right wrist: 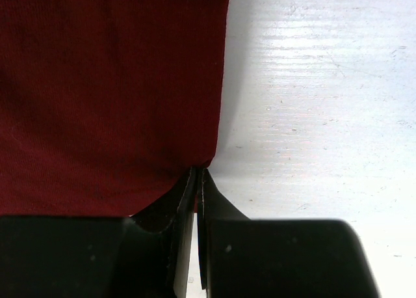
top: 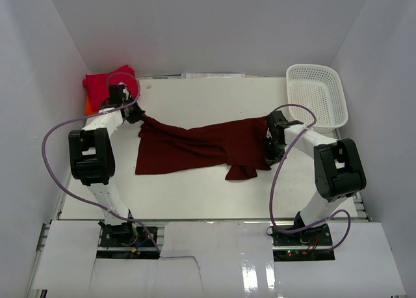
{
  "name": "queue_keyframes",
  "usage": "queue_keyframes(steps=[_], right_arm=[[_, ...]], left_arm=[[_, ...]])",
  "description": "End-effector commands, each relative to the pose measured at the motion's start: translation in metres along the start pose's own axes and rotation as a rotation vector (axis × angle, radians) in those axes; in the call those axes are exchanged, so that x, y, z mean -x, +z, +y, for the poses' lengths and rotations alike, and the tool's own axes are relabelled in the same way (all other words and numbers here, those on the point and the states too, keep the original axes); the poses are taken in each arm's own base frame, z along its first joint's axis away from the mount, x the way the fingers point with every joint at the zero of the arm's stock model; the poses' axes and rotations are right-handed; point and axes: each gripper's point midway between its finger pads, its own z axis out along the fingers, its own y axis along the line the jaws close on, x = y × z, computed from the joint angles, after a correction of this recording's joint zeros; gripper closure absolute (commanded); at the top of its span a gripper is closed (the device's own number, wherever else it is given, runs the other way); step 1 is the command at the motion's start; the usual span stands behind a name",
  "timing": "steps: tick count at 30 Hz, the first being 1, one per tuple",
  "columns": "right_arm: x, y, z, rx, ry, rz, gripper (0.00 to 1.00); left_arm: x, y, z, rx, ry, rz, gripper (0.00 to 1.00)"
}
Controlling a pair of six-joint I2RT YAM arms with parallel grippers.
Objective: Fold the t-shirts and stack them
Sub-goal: Flatten out the tshirt
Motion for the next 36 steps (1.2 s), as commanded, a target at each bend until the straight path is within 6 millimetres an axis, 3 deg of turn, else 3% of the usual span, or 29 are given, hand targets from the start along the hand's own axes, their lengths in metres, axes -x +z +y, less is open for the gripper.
queue_keyframes(steps=[1, 4, 8, 11, 14, 19, 20, 25, 36], right_arm=[[-0.004, -0.002, -0.001, 0.003, -0.006, 0.0, 0.92], [-0.005, -0.002, -0.001, 0.003, -0.005, 0.0, 0.92], [-0.006, -0.003, -0.001, 0.005, -0.005, -0.003, 0.92], [-0.006, -0.005, -0.002, 0.0, -0.005, -0.007, 0.92], [-0.007, -0.005, -0.002, 0.003, -0.003, -0.005, 0.92], [-0.007, -0.004, -0.001, 0.009, -0.005, -0.005, 0.92], [-0.007, -0.004, -0.001, 0.009, -0.006, -0.004, 0.92], [-0.008, -0.003, -0.001, 0.01, -0.009, 0.0, 0.92], [-0.01, -0.003, -0.002, 0.007, -0.011, -0.001, 0.92]], left_arm=[[0.032, -0.006, -0.027, -0.064, 0.028, -0.081, 1.0], [0.047, 0.0, -0.04, -0.079, 0.052, -0.111, 1.0], [0.048, 0.018, -0.048, -0.105, 0.06, -0.094, 1.0], [0.052, 0.02, -0.056, -0.125, 0.079, -0.096, 1.0], [0.056, 0.008, -0.057, -0.112, 0.081, -0.114, 0.96], [0.055, -0.031, -0.051, -0.07, 0.093, -0.156, 0.56], [0.055, -0.036, -0.049, -0.06, 0.092, -0.167, 0.54], [0.045, -0.061, -0.049, -0.072, 0.073, -0.174, 0.48], [0.015, -0.063, -0.043, -0.095, 0.003, -0.076, 0.47]])
